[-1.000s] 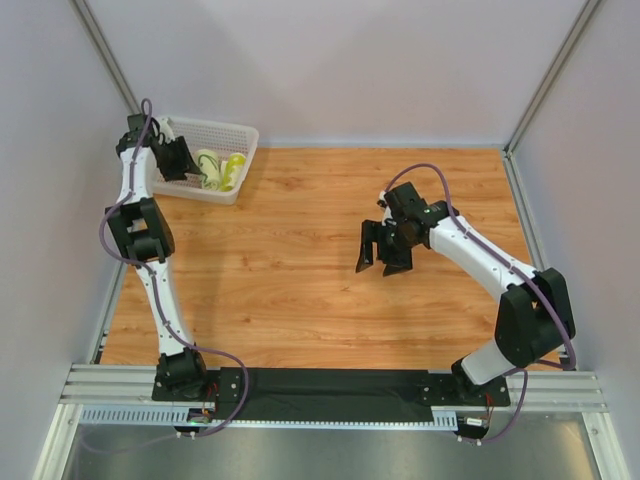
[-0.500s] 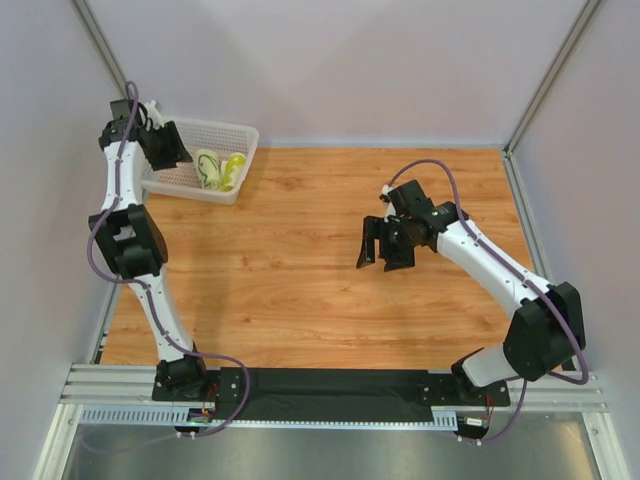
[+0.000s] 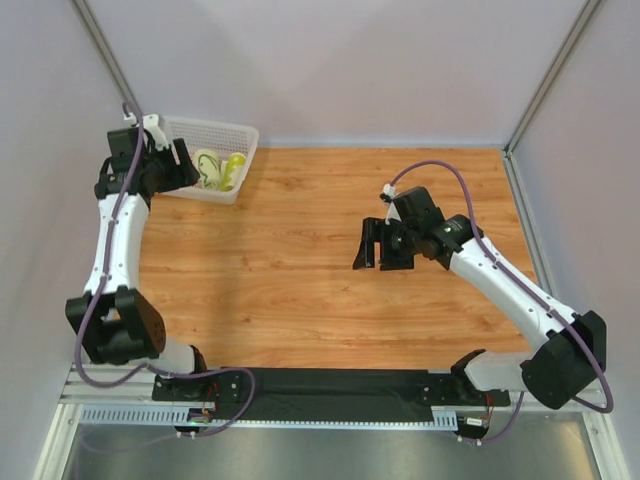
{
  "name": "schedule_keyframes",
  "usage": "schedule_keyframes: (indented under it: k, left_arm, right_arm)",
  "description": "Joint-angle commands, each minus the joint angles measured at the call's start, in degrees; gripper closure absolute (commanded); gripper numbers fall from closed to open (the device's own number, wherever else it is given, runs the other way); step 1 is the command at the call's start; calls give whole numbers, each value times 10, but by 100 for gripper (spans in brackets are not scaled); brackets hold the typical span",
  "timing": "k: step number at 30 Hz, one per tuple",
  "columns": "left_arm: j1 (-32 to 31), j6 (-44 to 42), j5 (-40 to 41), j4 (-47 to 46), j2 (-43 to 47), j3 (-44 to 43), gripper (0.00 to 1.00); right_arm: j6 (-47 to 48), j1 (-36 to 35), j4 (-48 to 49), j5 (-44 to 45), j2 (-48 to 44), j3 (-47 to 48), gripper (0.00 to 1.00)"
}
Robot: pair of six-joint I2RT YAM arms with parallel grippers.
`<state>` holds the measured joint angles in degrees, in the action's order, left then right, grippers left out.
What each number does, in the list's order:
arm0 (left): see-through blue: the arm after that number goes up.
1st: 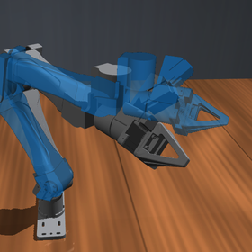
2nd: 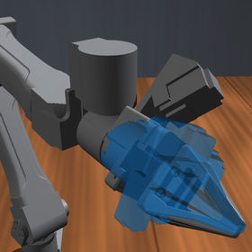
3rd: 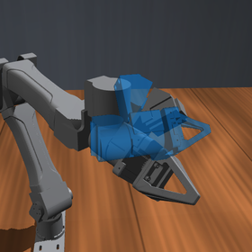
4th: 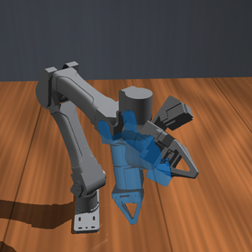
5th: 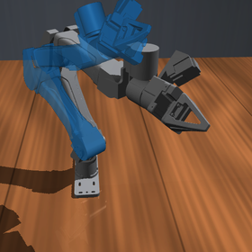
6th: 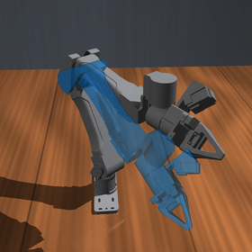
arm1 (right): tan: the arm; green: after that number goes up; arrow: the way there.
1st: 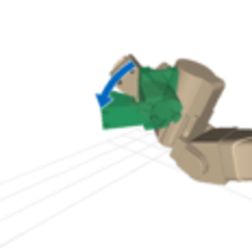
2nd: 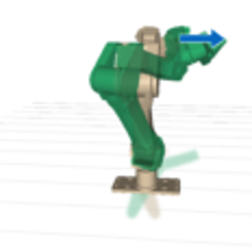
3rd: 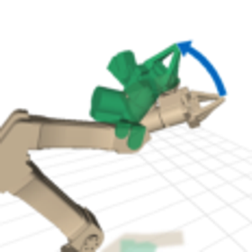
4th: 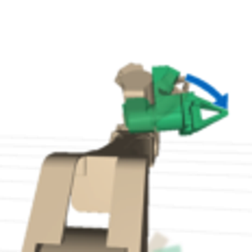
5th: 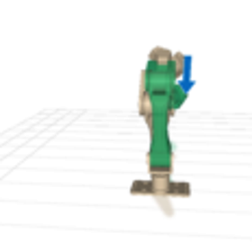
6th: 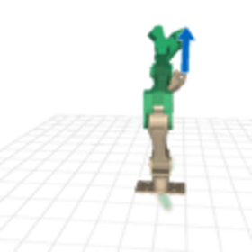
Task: Roll the towels
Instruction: Place the rolled towel into the container
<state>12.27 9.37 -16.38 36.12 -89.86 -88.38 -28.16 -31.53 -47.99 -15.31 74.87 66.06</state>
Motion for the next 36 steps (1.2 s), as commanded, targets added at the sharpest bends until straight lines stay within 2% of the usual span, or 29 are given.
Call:
schedule_keyframes:
  k: [1, 2, 4, 5, 10, 11, 13, 16, 18, 20, 25, 27, 30, 31, 33, 34, 36]
  left_arm:
    - [-39, -30, 86, -75, 116, 88, 23]
    - [-45, -36, 118, -103, 169, 114, 21]
    - [-52, -41, 127, -156, 226, 195, 16]
    - [-53, -45, 125, -176, 283, 252, 14]
    - [-56, -93, 102, -334, 459, 433, 14]
    - [-56, -113, 107, -350, 479, 483, 14]
    - [-56, -108, 135, -384, 523, 526, 12]
    - [-56, -55, 205, -384, 552, 591, 9]
    - [-55, 3, 247, -377, 556, 629, 8]
    - [-56, 34, 274, -399, 548, 670, 9]
    - [-56, 99, 339, -431, 503, 709, 10]
    - [-56, 104, 346, -482, 466, 731, 11]
    - [-56, 93, 322, -545, 402, 740, 13]
    - [-56, 92, 313, -568, 380, 740, 13]
    - [-56, 94, 304, -636, 318, 746, 15]
    - [-56, 90, 290, -631, 307, 730, 15]
    - [-65, 58, 255, -692, 270, 734, 17]
  right_arm:
    - [-11, -12, 33, 7, -21, -8, 25]
    - [-13, -14, 33, 9, -25, -8, 25]
    - [-14, -20, 37, 12, -36, -15, 25]
    - [-15, -23, 40, 14, -41, -19, 25]
    - [-19, -34, 45, 18, -65, -37, 24]
    - [-22, -38, 48, 22, -69, -38, 24]
    - [-27, -44, 54, 35, -85, -44, 25]
    - [-36, -52, 80, 38, -119, -67, 27]
    - [-50, -56, 110, 40, -140, -81, 27]
    - [-58, -63, 148, 61, -182, -129, 0]
    - [-41, -73, 213, 116, -283, -186, 0]
    - [-22, -73, 235, 141, -329, -218, 0]
    - [14, -72, 282, 152, -385, -257, 0]
    - [18, -73, 291, 187, -394, -263, 0]
    - [15, -72, 283, 223, -404, -271, 0]
    - [30, -73, 284, 238, -408, -273, 0]
    - [29, -72, 288, 237, -409, -271, 0]
